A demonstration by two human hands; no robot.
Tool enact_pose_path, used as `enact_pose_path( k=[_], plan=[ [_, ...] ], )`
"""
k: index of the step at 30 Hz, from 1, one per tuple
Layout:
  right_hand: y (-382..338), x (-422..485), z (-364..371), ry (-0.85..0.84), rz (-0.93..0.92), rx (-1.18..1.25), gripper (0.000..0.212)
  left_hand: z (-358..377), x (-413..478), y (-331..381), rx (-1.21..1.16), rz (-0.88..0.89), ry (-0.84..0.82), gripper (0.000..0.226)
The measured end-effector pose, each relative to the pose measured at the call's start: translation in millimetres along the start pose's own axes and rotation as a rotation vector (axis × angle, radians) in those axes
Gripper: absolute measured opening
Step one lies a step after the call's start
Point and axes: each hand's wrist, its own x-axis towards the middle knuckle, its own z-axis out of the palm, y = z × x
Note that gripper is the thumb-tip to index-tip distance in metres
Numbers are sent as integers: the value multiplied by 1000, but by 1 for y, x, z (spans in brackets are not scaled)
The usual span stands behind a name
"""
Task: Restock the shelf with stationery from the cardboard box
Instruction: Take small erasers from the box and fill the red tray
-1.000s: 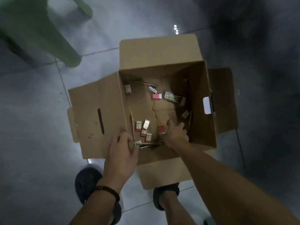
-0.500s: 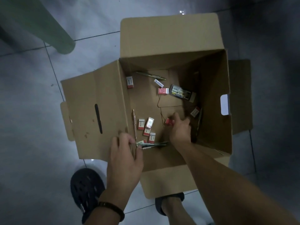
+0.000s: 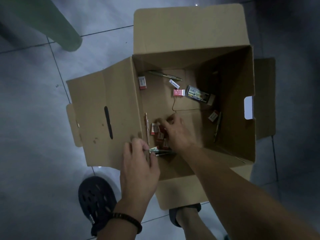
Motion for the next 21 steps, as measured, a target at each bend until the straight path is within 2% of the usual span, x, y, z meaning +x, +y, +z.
enact_pose_path(
  k=[1, 3, 4, 6, 7, 9, 12, 14, 17, 19, 21],
  plan=[
    [0, 2, 2, -27, -30, -45, 99, 0, 0, 0, -1, 1, 2, 33],
    [3, 6, 6, -37, -77, -94, 95, 1, 0, -2, -3, 1, 5, 33],
    [5, 7, 8, -18, -89, -80, 84, 1, -1, -3, 2, 7, 2, 33],
    [8, 7, 8, 26, -94, 25, 44, 1, -1, -2, 11, 14, 0, 33],
    [10, 6, 6, 37, -95, 58, 30, 0, -1, -2, 11, 15, -3, 32],
    [15, 1, 3, 93, -76, 107, 26, 0, 0, -4, 8, 20, -4, 30],
    [10, -18, -9, 203, 52, 239, 31, -3, -3, -3, -47, -7, -4, 24],
    [-2, -40, -29, 240, 87, 338, 36, -11, -9, 7, -206, -66, 21, 18],
    [-37, -85, -83, 304, 4, 383, 39, -44, -19, 40, -548, -274, -21, 8],
    [-68, -124, -129, 331, -71, 398, 40, -79, -31, 71, -852, -425, -144, 17],
    [-103, -166, -181, 345, -135, 455, 40, -122, -49, 105, -1150, -499, -306, 37]
  ],
)
